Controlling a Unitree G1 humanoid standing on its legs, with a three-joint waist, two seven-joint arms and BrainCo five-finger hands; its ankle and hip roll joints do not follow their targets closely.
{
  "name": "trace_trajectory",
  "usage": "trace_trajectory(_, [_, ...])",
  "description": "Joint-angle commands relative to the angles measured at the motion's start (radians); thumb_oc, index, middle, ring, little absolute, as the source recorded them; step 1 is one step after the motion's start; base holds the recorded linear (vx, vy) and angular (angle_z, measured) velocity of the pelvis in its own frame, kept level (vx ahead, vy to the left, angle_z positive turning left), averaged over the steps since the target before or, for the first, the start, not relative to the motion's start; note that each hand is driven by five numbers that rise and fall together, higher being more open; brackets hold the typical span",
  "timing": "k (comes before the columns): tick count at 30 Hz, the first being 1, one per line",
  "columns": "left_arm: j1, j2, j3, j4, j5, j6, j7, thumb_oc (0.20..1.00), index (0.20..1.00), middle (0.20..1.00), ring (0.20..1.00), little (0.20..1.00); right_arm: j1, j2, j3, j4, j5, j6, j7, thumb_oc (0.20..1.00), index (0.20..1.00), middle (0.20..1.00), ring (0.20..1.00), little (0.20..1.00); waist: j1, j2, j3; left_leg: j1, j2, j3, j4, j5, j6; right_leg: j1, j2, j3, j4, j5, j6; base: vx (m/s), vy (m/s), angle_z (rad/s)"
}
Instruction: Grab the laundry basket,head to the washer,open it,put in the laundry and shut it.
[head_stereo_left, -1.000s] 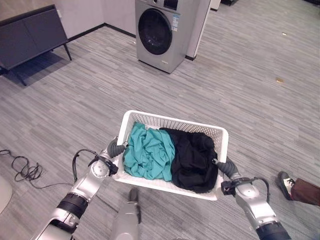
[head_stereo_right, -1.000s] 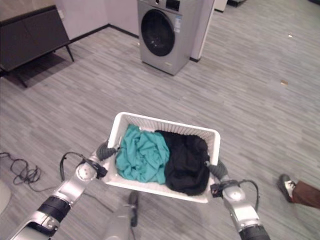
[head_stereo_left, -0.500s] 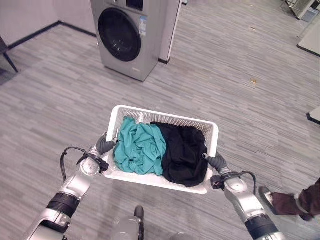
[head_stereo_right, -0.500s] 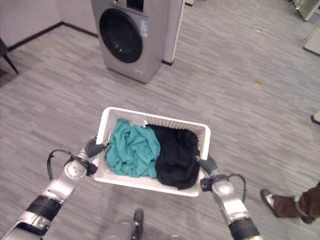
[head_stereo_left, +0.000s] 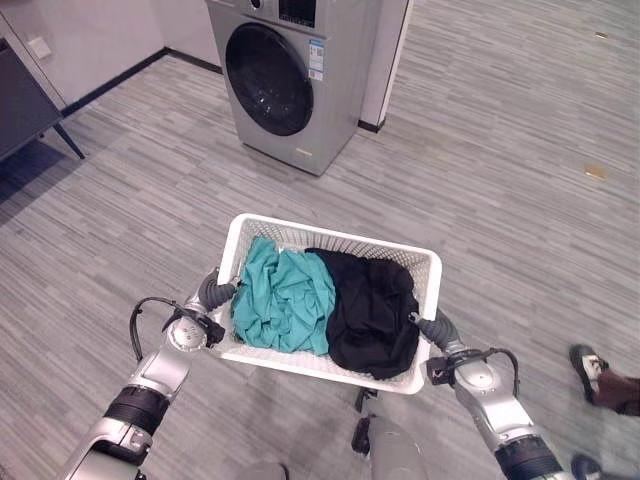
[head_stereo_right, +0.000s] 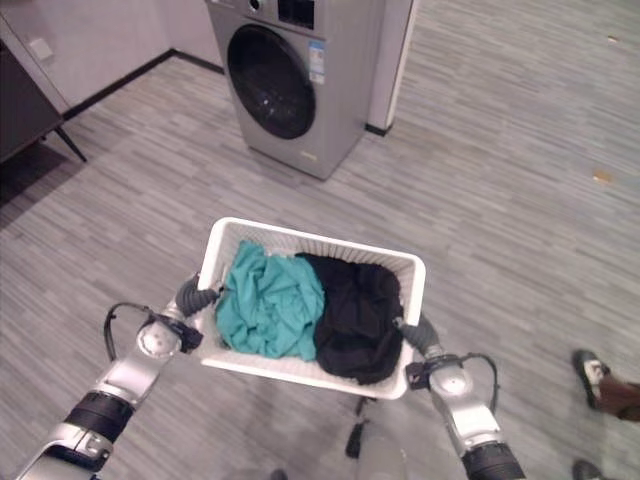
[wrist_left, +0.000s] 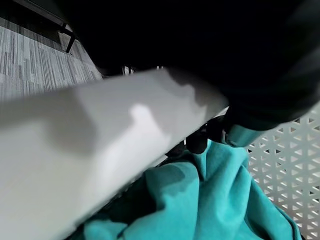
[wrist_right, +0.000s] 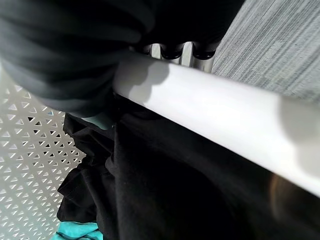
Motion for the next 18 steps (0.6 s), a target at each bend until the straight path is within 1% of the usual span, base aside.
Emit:
trace_trajectory(1, [-0.049,0.086,0.055,-0.061,0.029,-0.078,0.055,0.2,0.2,0.2,0.2,0.2,-0.011,-0.049,-0.079,-0.09,-0.006,-0.085,-0.004,0.2,0.2,0.2,0.2,0.2,-0.015,-0.07,-0.103,-0.086,-0.069,0.024,0.09,-0.016,0.089,0.113,-0.062,0.03,-0.06,-0.031,0.123,0.51,-0.244,0.29])
trace_trajectory(2, [-0.038,0.08,0.054,-0.064,0.02,-0.082,0.052,0.2,0.2,0.2,0.2,0.2,-0.008,-0.054,-0.078,-0.09,-0.005,-0.085,-0.003,0.2,0.2,0.2,0.2,0.2,-0.019,-0.067,-0.108,-0.092,-0.048,0.021,0.148,0.015,0.075,0.126,-0.047,0.032,-0.043,-0.038,0.112,0.32,-0.173,0.23])
trace_trajectory(3, [-0.037,0.079,0.054,-0.065,0.02,-0.082,0.052,0.2,0.2,0.2,0.2,0.2,-0.007,-0.055,-0.078,-0.09,-0.005,-0.086,-0.003,0.2,0.2,0.2,0.2,0.2,-0.021,-0.064,-0.108,-0.097,-0.045,0.018,0.157,0.011,0.073,0.126,-0.045,0.029,-0.041,-0.04,0.11,0.35,-0.358,-0.03])
trace_trajectory(4, [-0.035,0.071,0.048,-0.058,-0.002,-0.081,0.046,0.2,0.2,0.2,0.2,0.2,-0.015,-0.066,-0.074,-0.079,0.014,-0.093,-0.012,0.2,0.2,0.2,0.2,0.2,-0.019,-0.062,-0.107,-0.191,0.017,0.009,0.422,0.132,0.033,0.172,-0.003,0.014,-0.032,-0.06,0.065,0.26,-0.399,-0.16])
trace_trajectory(5, [-0.033,0.072,0.047,-0.063,-0.02,-0.078,0.041,0.2,0.2,0.2,0.2,0.2,-0.021,-0.073,-0.073,-0.078,0.025,-0.096,-0.023,0.2,0.2,0.2,0.2,0.2,-0.012,-0.07,-0.098,-0.26,0.047,0.013,0.55,0.192,0.026,0.195,0.008,0.001,-0.038,-0.074,0.04,0.35,-0.518,0.06])
trace_trajectory(6, [-0.035,0.073,0.05,-0.066,-0.031,-0.081,0.045,0.2,0.2,0.2,0.2,0.2,-0.024,-0.081,-0.073,-0.076,0.034,-0.098,-0.029,0.2,0.2,0.2,0.2,0.2,-0.007,-0.077,-0.096,-0.287,0.078,0.036,0.626,0.232,0.027,0.22,0.021,-0.013,-0.049,-0.092,0.019,0.12,-0.251,0.04])
trace_trajectory(7, [-0.036,0.073,0.05,-0.067,-0.032,-0.081,0.045,0.2,0.2,0.2,0.2,0.2,-0.025,-0.081,-0.073,-0.074,0.035,-0.099,-0.03,0.2,0.2,0.2,0.2,0.2,-0.01,-0.069,-0.097,-0.299,0.087,0.029,0.645,0.225,0.024,0.219,0.03,-0.017,-0.051,-0.09,0.015,0.16,-0.275,0.01])
trace_trajectory(8, [-0.044,0.072,0.051,-0.065,-0.043,-0.084,0.049,0.2,0.2,0.2,0.2,0.2,-0.029,-0.09,-0.072,-0.069,0.035,-0.098,-0.042,0.2,0.2,0.2,0.2,0.2,0.003,-0.073,-0.085,-0.338,0.124,0.047,0.732,0.251,0.025,0.249,0.052,-0.025,-0.059,-0.113,-0.013,0.33,-0.416,-0.08])
trace_trajectory(9, [-0.081,0.066,0.038,-0.065,-0.053,-0.085,0.058,0.2,0.2,0.2,0.2,0.2,-0.026,-0.102,-0.072,-0.073,0.037,-0.099,-0.062,0.2,0.2,0.2,0.2,0.2,0.007,-0.079,-0.07,-0.413,0.221,0.113,0.785,0.265,0.011,0.312,0.095,-0.039,-0.078,-0.169,-0.044,0.36,-0.422,0.05])
trace_trajectory(10, [-0.085,0.065,0.034,-0.063,-0.054,-0.084,0.059,0.2,0.2,0.2,0.2,0.2,-0.025,-0.103,-0.074,-0.073,0.037,-0.099,-0.064,0.2,0.2,0.2,0.2,0.2,0.009,-0.073,-0.069,-0.411,0.228,0.106,0.789,0.26,0.004,0.318,0.103,-0.039,-0.081,-0.176,-0.045,0.35,-0.313,0.09])
trace_trajectory(11, [-0.101,0.057,0.029,-0.058,-0.056,-0.083,0.062,0.2,0.2,0.2,0.2,0.2,-0.016,-0.107,-0.073,-0.076,0.037,-0.098,-0.068,0.2,0.2,0.2,0.2,0.2,0.012,-0.074,-0.064,-0.439,0.225,0.112,0.735,0.221,0.007,0.336,0.111,-0.042,-0.093,-0.186,-0.046,0.18,-0.043,0.26])
trace_trajectory(12, [-0.108,0.051,0.028,-0.054,-0.059,-0.085,0.062,0.2,0.2,0.2,0.2,0.2,-0.007,-0.109,-0.076,-0.082,0.037,-0.098,-0.067,0.2,0.2,0.2,0.2,0.2,0.015,-0.078,-0.061,-0.463,0.206,0.11,0.677,0.196,0.009,0.349,0.108,-0.042,-0.102,-0.188,-0.039,0.21,-0.027,0.34])
trace_trajectory(13, [-0.112,0.047,0.026,-0.05,-0.061,-0.087,0.062,0.2,0.2,0.2,0.2,0.2,0.003,-0.111,-0.08,-0.089,0.038,-0.1,-0.064,0.2,0.2,0.2,0.2,0.2,0.013,-0.081,-0.062,-0.471,0.197,0.112,0.605,0.181,0.009,0.355,0.105,-0.049,-0.112,-0.193,-0.031,0.21,0.016,0.42])
trace_trajectory(14, [-0.118,0.04,0.023,-0.046,-0.058,-0.087,0.062,0.2,0.2,0.2,0.2,0.2,0.012,-0.111,-0.085,-0.096,0.04,-0.104,-0.062,0.2,0.2,0.2,0.2,0.2,0.008,-0.085,-0.068,-0.461,0.192,0.128,0.494,0.17,0.007,0.365,0.097,-0.058,-0.124,-0.199,-0.019,0.14,0.013,0.16])
trace_trajectory(15, [-0.118,0.04,0.023,-0.046,-0.058,-0.087,0.063,0.2,0.2,0.2,0.2,0.2,0.013,-0.111,-0.085,-0.097,0.04,-0.104,-0.062,0.2,0.2,0.2,0.2,0.2,0.008,-0.087,-0.067,-0.458,0.19,0.13,0.49,0.172,0.007,0.366,0.095,-0.057,-0.125,-0.199,-0.018,0.19,0.018,0.11])
trace_trajectory(16, [-0.124,0.034,0.019,-0.035,-0.057,-0.093,0.071,0.2,0.2,0.2,0.2,0.2,0.014,-0.108,-0.086,-0.092,0.039,-0.113,-0.07,0.2,0.2,0.2,0.2,0.2,0.02,-0.093,-0.063,-0.501,0.164,0.11,0.361,0.177,0.003,0.382,0.087,-0.06,-0.123,-0.21,-0.018,0.09,0.036,0.01])
trace_trajectory(17, [-0.123,0.036,0.022,-0.035,-0.056,-0.098,0.076,0.2,0.2,0.2,0.2,0.2,0.01,-0.106,-0.083,-0.088,0.039,-0.122,-0.071,0.2,0.2,0.2,0.2,0.2,0.038,-0.095,-0.053,-0.529,0.121,0.072,0.291,0.209,0.009,0.382,0.086,-0.06,-0.119,-0.202,-0.022,0.09,0.034,0.1])
trace_trajectory(18, [-0.123,0.036,0.022,-0.034,-0.056,-0.099,0.076,0.2,0.2,0.2,0.2,0.2,0.009,-0.105,-0.083,-0.087,0.039,-0.123,-0.071,0.2,0.2,0.2,0.2,0.2,0.035,-0.1,-0.054,-0.524,0.115,0.072,0.277,0.218,0.009,0.382,0.081,-0.063,-0.118,-0.202,-0.022,0.03,0.054,0.12])
